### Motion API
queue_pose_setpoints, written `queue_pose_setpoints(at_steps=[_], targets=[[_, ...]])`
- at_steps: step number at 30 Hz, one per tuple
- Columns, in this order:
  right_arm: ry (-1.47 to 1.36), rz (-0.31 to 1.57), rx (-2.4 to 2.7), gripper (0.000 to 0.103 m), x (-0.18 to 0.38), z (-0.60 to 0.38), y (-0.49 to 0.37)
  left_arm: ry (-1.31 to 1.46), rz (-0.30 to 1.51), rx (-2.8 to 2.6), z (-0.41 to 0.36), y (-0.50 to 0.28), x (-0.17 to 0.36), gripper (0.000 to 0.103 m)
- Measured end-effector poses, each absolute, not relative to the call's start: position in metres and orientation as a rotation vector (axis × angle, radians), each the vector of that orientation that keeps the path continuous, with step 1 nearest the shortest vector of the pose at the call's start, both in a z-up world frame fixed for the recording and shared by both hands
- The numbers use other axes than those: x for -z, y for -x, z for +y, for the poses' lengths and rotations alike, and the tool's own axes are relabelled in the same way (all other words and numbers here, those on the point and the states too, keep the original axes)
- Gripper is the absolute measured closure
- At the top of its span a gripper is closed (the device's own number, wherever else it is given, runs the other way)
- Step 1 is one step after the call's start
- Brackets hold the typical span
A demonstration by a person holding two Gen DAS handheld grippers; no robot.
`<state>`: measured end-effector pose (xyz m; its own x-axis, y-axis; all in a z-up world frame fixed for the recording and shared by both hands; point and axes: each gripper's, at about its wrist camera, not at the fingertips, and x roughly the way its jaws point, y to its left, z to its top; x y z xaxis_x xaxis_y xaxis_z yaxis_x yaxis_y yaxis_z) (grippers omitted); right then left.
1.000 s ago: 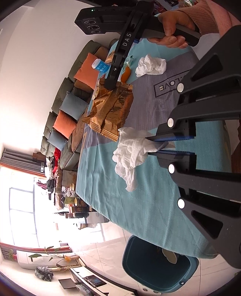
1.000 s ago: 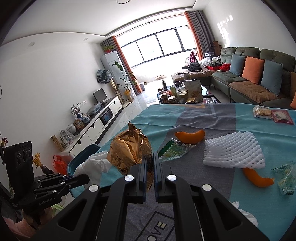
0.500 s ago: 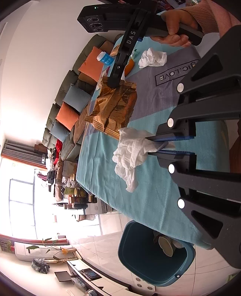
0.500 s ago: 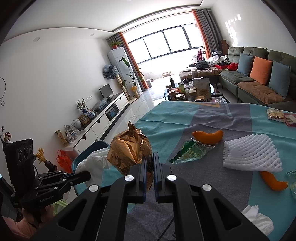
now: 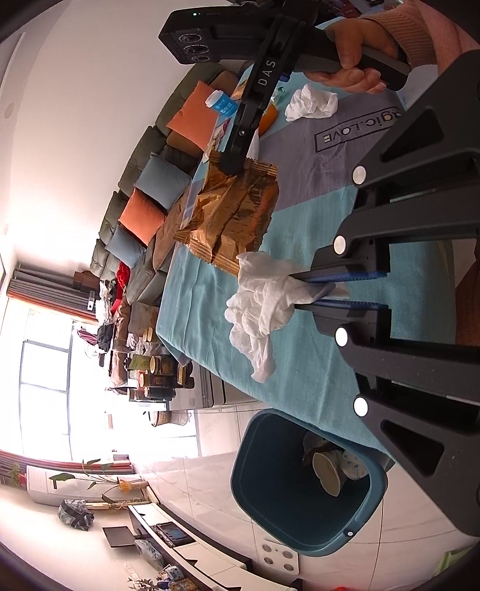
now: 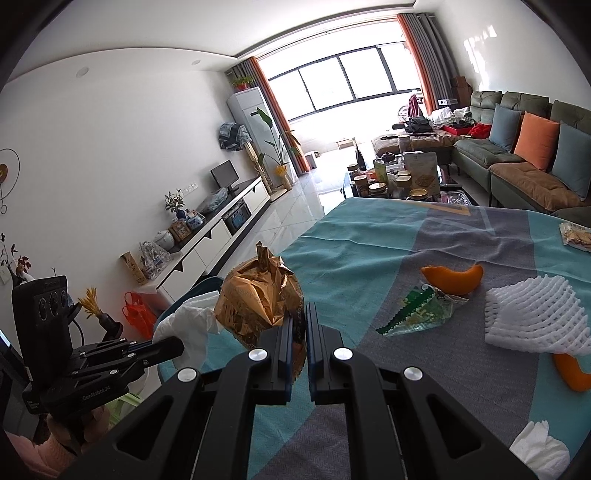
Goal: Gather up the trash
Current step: 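Lift the tissue and gold bag and move them toward the teal bin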
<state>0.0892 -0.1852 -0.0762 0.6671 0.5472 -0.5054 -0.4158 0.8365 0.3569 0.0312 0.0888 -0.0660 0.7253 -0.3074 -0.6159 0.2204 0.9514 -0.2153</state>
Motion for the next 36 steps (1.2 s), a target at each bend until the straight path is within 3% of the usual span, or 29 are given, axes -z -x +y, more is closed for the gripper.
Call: queue_pose_setpoints(at_steps=[36], targets=[[-0.140, 0.677, -0.717, 0.098, 0.069, -0.088, -0.112, 0.187, 0.671, 0.101, 0.162, -0.023, 0.057, 0.094]])
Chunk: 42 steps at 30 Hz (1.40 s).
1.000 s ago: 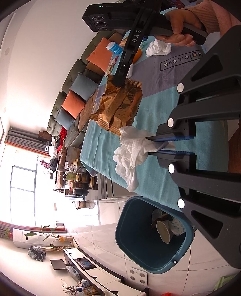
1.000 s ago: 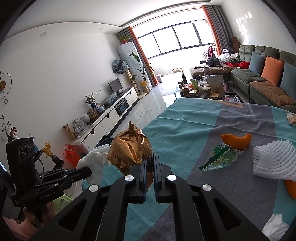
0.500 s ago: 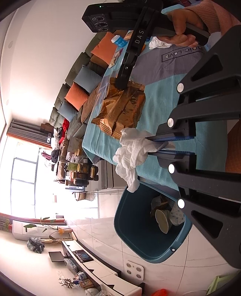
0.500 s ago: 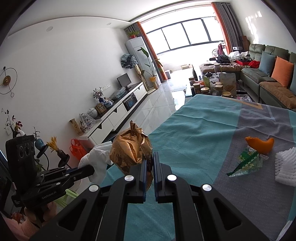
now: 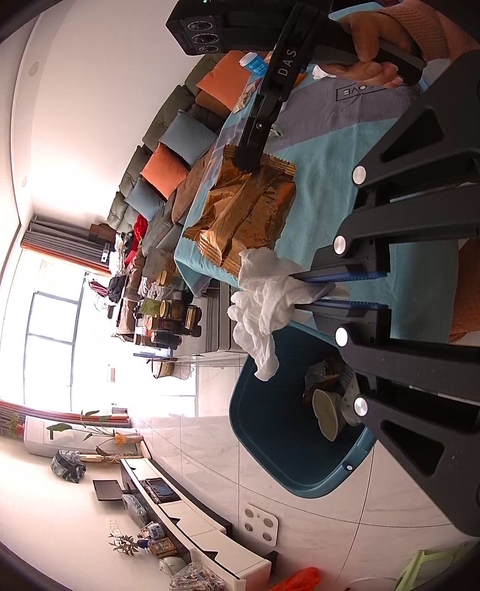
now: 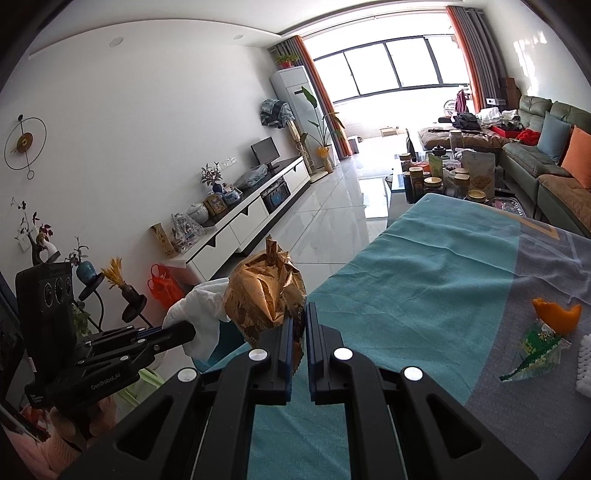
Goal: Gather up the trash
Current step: 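Lift the tissue and gold bag and move them toward the teal bin, then lower both tools into the teal bin and open them to drop the items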
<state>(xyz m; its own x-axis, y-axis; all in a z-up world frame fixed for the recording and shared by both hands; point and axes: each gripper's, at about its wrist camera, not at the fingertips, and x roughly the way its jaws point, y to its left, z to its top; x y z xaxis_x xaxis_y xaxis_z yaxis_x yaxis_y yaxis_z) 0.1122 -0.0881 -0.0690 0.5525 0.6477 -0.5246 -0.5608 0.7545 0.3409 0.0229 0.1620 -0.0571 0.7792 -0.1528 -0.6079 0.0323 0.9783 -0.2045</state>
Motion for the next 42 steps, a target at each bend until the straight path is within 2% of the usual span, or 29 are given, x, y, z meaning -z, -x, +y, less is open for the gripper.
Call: queue_pose_setpoints(at_steps=[11, 33, 42], targets=[[-0.065, 0.701, -0.769, 0.098, 0.068, -0.036, -0.133, 0.216, 0.692, -0.016, 0.208, -0.034, 0.068, 0.094], [0.051, 0.888, -0.764, 0.097, 0.110, 0.048, -0.176, 0.295, 0.830, -0.116, 0.265, -0.079, 0.134, 0.094], [0.099, 0.942, -0.759, 0.091, 0.118, 0.071, -0.180, 0.310, 0.878, -0.120, 0.261, -0.103, 0.153, 0.092]])
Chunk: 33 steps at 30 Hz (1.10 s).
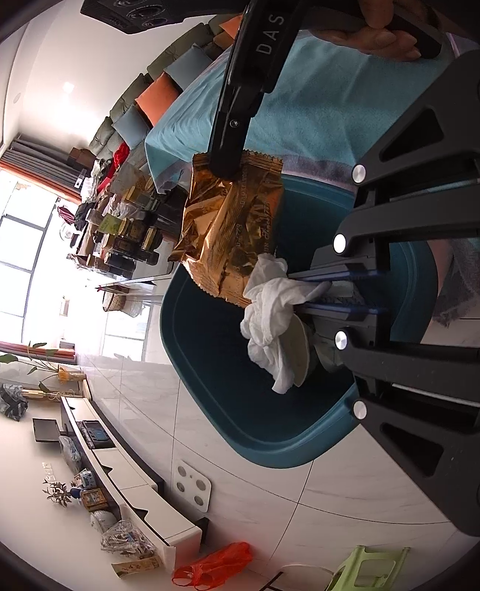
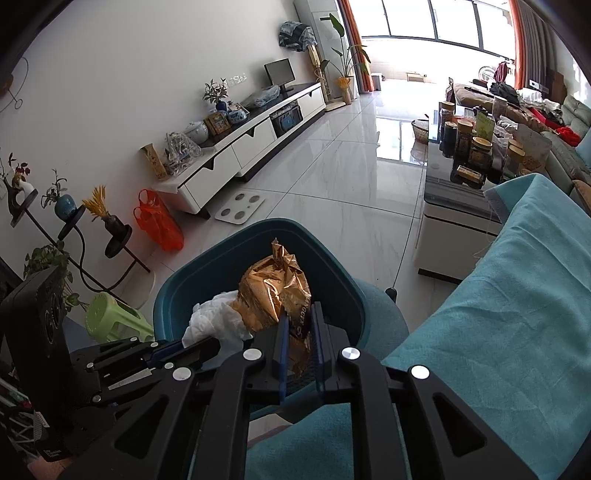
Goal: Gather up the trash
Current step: 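Lower both tools into the teal bin and open them to drop the items, then move both tools back over the table toward the tissue and foam net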
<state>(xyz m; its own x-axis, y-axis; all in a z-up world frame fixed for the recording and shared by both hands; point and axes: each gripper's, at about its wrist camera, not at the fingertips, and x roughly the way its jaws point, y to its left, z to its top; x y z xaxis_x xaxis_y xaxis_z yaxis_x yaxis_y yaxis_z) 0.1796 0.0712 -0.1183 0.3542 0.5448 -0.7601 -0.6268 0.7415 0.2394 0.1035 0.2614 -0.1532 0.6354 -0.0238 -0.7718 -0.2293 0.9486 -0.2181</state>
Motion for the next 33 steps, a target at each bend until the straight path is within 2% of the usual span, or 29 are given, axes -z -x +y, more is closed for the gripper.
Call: queue_pose_setpoints(at_steps=[3, 5, 13, 15, 20, 22, 26, 33], targets=[[0.112, 0.957, -0.762, 0.085, 0.120, 0.077, -0.178, 0.312, 0.887, -0.122, 0.261, -0.107, 0.161, 0.092], [0.112, 0.957, -0.764, 0.078, 0.120, 0.077, -0.179, 0.311, 0.892, -0.127, 0.260, -0.110, 0.164, 0.092], [0.080, 0.952, -0.766, 0.073, 0.118, 0.068, -0.178, 0.318, 0.884, -0.133, 0.259, -0.109, 0.170, 0.076], [0.066, 0.947, -0.767, 0.071, 0.116, 0.063, -0.177, 0.309, 0.871, -0.135, 0.258, -0.105, 0.168, 0.075], [0.034, 0.914, -0.776, 0.064, 0.109, 0.044, -0.169, 0.279, 0.818, -0.132, 0.247, -0.094, 0.152, 0.061], [0.017, 0.895, -0.777, 0.061, 0.103, 0.032, -0.164, 0.259, 0.787, -0.113, 0.238, -0.089, 0.143, 0.051], [-0.015, 0.826, -0.769, 0.054, 0.085, 0.001, -0.150, 0.201, 0.724, -0.061, 0.215, -0.074, 0.124, 0.042], [-0.059, 0.695, -0.688, 0.048, 0.054, -0.078, -0.119, 0.123, 0.668, 0.123, 0.148, -0.058, 0.101, 0.040]])
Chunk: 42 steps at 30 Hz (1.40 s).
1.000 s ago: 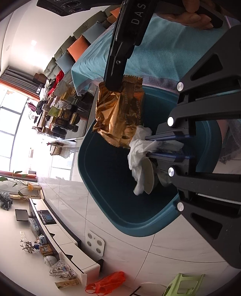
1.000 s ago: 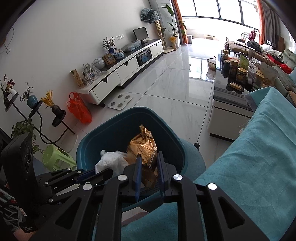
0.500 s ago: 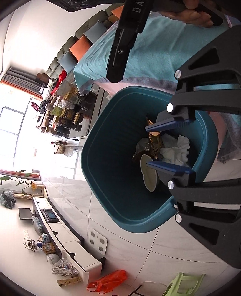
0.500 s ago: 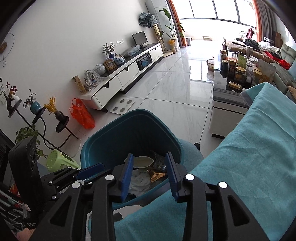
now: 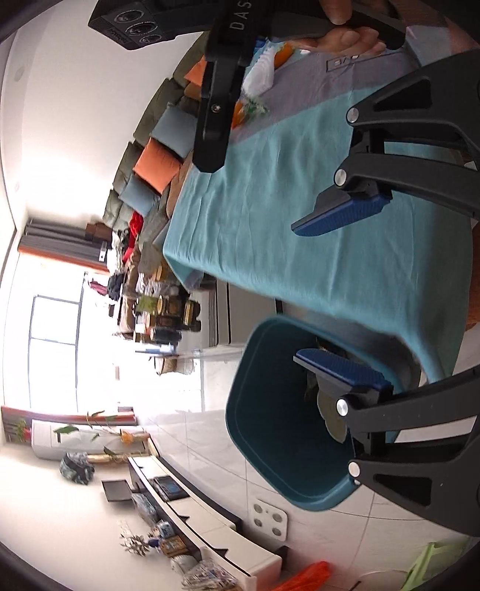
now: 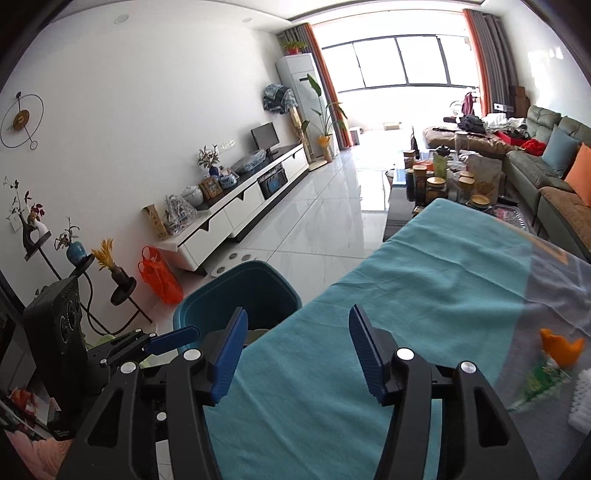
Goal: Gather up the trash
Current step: 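Move both tools back over the table toward the tissue and foam net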
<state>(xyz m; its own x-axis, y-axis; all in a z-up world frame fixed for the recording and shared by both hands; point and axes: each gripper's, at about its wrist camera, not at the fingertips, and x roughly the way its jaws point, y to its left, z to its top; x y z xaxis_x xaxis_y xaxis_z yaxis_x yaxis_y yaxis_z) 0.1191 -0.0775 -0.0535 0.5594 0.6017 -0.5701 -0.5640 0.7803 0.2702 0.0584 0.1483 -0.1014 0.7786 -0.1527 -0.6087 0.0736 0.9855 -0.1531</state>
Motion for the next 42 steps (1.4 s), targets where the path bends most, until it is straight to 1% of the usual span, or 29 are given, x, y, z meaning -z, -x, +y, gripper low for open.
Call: queue_pose_setpoints(at_steps=[11, 21, 27, 42], targets=[[-0.164, 0.664, -0.428, 0.047, 0.057, -0.217, -0.082, 0.005, 0.690, 0.470, 0.006, -0.038, 0.098, 0.039], [-0.257, 0.628, -0.251, 0.047, 0.067, -0.314, -0.058, -0.083, 0.706, 0.702, -0.093, -0.022, 0.100, 0.039], [-0.294, 0.624, -0.218, 0.047, 0.075, -0.344, -0.051, -0.106, 0.741, 0.761, -0.126, -0.021, 0.107, 0.039], [-0.348, 0.642, -0.156, 0.047, 0.092, -0.379, -0.061, -0.138, 0.824, 0.806, -0.171, -0.041, 0.119, 0.039]])
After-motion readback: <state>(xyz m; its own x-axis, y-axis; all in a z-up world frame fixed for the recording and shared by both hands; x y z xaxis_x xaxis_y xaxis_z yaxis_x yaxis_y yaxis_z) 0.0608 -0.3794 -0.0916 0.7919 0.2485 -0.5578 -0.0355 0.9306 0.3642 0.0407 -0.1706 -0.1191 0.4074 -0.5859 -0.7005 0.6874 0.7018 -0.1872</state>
